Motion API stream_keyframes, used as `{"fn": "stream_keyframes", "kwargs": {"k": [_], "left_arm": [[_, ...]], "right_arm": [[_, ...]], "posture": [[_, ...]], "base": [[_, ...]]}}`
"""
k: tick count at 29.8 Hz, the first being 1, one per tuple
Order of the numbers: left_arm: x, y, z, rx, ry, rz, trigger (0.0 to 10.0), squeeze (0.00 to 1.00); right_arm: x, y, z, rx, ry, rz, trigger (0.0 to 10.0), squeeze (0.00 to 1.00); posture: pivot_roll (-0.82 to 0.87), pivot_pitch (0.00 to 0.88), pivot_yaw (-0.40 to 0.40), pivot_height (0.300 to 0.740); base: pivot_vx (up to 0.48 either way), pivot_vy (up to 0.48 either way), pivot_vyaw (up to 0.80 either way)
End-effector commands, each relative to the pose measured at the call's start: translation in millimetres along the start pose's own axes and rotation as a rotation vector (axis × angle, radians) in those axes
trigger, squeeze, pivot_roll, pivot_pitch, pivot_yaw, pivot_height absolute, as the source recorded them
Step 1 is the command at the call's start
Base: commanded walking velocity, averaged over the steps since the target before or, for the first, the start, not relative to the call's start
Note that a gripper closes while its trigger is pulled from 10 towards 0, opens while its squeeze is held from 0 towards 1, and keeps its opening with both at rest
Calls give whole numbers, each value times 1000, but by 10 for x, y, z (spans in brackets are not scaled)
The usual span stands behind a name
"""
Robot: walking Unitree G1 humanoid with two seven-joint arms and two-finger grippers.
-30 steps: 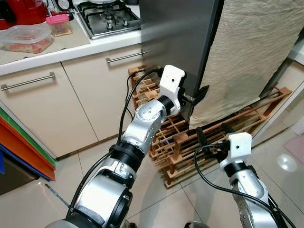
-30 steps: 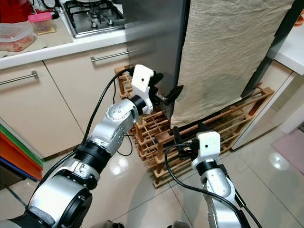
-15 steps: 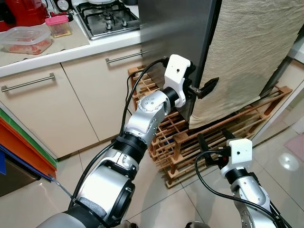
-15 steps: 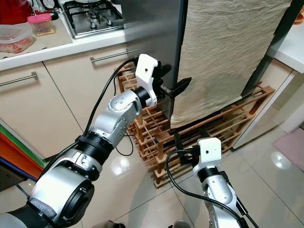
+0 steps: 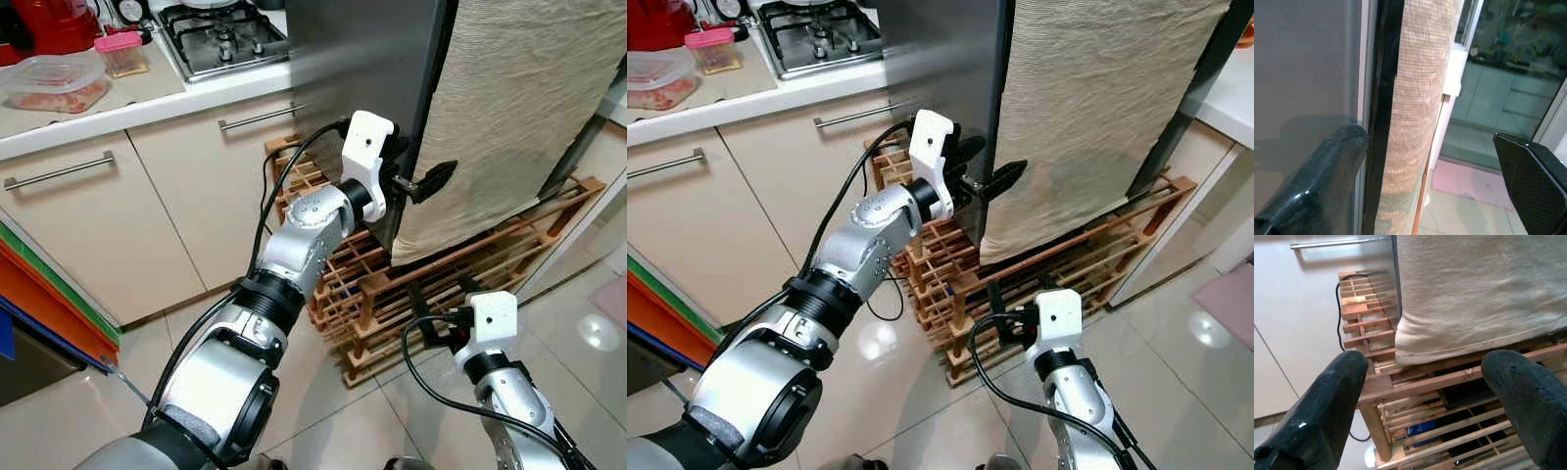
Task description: Restocking fridge
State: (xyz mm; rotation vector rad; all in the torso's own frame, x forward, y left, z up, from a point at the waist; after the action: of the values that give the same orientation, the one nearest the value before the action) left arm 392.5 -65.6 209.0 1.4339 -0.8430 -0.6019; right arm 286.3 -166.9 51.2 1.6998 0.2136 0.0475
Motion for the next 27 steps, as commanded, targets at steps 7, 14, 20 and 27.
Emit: {"fn": "stream_keyframes", "kwargs": {"k": [7, 14, 20, 27], "left_arm": [[392, 275, 764, -69, -179, 82, 10000, 0], [409, 249, 796, -65, -185, 74, 10000, 0], [421, 234, 839, -64, -196, 71, 10000, 0], [435, 184, 919, -55, -218, 57, 10000, 0]], "right_arm": [[20, -3, 13, -2, 3, 13, 10000, 0], [14, -6, 4, -4, 3, 17, 10000, 0], [3, 8, -15, -5, 3, 24, 10000, 0], [-14, 34, -23, -10, -1, 32, 10000, 0]], "posture": [[-197, 60, 94, 740], [-198, 67, 101, 740], [-203, 74, 109, 740], [-211, 79, 120, 740]], "base": [[0, 0, 0], [0, 0, 0], [0, 0, 0], [0, 0, 0]]}}
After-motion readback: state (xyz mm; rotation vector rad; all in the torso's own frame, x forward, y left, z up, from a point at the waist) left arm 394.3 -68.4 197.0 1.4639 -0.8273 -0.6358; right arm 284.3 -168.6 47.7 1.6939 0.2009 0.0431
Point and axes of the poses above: a point about 5 cm out from each wrist's last joint towards the gripper, its own x axis pointing out of the wrist towards the gripper, its own y axis along the axis of the wrist's last joint, z = x × y, the point moved 6 cm from there along x, pointing out of the wrist towards the gripper, and after that the axes turned 10 degrees about x, right-handed, at the moved point
